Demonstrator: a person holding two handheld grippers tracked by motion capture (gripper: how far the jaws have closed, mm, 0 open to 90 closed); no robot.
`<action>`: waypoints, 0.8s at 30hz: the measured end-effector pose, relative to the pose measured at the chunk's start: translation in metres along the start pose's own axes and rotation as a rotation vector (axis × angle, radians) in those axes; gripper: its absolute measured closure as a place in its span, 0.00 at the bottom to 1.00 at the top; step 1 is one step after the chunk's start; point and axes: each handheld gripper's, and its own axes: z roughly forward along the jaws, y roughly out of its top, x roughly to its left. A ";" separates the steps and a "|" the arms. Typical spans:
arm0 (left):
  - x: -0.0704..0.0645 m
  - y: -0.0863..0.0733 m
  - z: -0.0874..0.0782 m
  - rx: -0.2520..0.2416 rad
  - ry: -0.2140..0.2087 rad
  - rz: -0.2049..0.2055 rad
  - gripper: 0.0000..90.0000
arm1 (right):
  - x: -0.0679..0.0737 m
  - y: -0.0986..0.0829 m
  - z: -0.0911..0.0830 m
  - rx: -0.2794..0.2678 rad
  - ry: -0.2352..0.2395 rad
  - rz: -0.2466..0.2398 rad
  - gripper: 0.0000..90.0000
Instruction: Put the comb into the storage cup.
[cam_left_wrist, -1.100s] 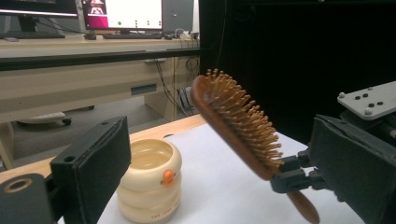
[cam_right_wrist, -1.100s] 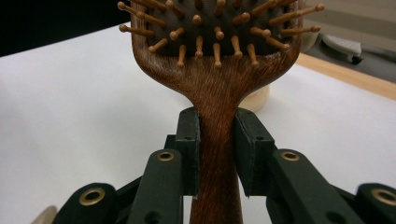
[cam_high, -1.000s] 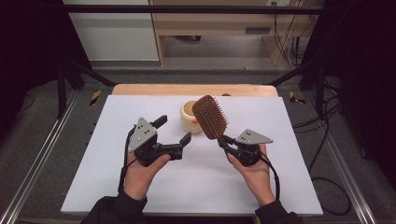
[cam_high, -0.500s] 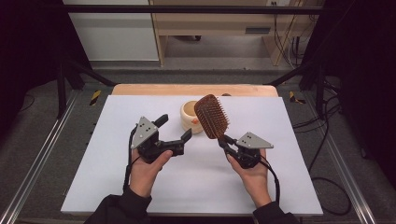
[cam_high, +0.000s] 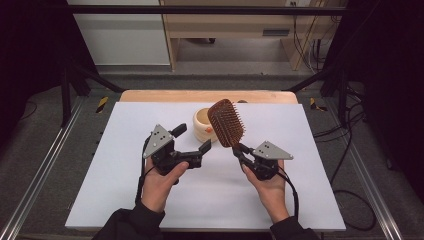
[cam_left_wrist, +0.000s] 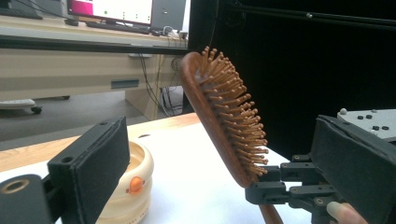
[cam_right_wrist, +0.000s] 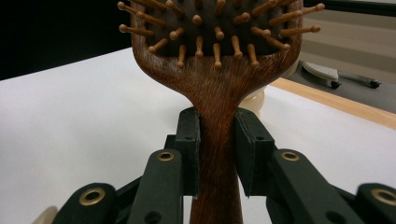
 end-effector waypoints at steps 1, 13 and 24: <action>-0.001 0.000 0.000 0.000 0.003 0.010 0.05 | 0.001 0.000 0.001 0.000 0.000 0.001 0.81; -0.003 -0.005 0.004 0.007 0.000 0.009 0.05 | 0.004 0.001 0.000 -0.016 0.006 -0.016 0.81; -0.002 -0.010 0.005 -0.003 -0.020 -0.029 0.04 | 0.006 0.000 -0.002 -0.023 0.012 -0.014 0.81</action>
